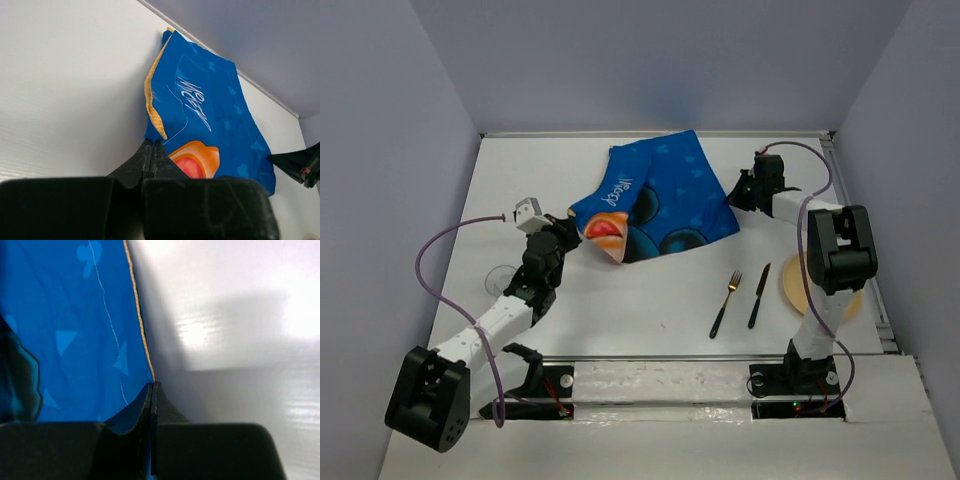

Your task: Set the dinner table for one person

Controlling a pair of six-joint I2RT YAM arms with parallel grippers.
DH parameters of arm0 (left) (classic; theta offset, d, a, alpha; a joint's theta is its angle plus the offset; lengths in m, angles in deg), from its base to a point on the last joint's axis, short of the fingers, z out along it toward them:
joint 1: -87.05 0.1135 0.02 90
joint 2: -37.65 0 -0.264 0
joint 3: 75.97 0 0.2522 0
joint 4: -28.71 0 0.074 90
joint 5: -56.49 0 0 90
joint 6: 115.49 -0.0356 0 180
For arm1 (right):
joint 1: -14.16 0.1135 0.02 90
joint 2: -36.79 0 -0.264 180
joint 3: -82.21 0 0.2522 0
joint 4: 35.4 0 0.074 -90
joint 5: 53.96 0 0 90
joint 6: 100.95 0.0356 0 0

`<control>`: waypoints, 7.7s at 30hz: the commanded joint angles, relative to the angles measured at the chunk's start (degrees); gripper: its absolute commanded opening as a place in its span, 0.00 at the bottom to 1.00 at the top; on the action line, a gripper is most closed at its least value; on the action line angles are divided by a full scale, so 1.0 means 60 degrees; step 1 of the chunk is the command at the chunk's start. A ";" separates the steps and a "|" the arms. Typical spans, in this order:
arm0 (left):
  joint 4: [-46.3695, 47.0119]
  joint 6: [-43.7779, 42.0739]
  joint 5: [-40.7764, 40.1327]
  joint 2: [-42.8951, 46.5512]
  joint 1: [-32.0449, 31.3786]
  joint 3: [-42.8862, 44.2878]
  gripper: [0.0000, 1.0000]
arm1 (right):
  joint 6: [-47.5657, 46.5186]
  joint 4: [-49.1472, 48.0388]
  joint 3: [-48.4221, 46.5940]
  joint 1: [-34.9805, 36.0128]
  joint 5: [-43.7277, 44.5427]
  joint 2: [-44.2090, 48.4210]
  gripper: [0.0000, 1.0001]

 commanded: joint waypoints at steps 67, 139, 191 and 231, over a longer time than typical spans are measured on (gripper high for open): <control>0.0826 -0.0245 0.0167 0.1896 0.0622 -0.1656 0.00 | 0.1063 -0.1416 0.4377 0.0257 0.1593 0.3395 0.64; 0.0430 -0.0435 -0.0097 0.0170 0.1001 0.4815 0.00 | -0.1251 0.1647 -0.3836 0.0623 0.3746 0.5009 0.00; 0.1060 0.1118 0.2745 0.1412 0.2878 -0.2432 0.00 | 0.0535 0.0121 0.5533 0.0022 0.3482 0.6354 0.00; -0.2000 -0.0419 0.7267 0.2527 0.2819 0.2017 0.99 | 0.0814 -0.0418 0.5270 0.0022 0.2515 0.6323 0.00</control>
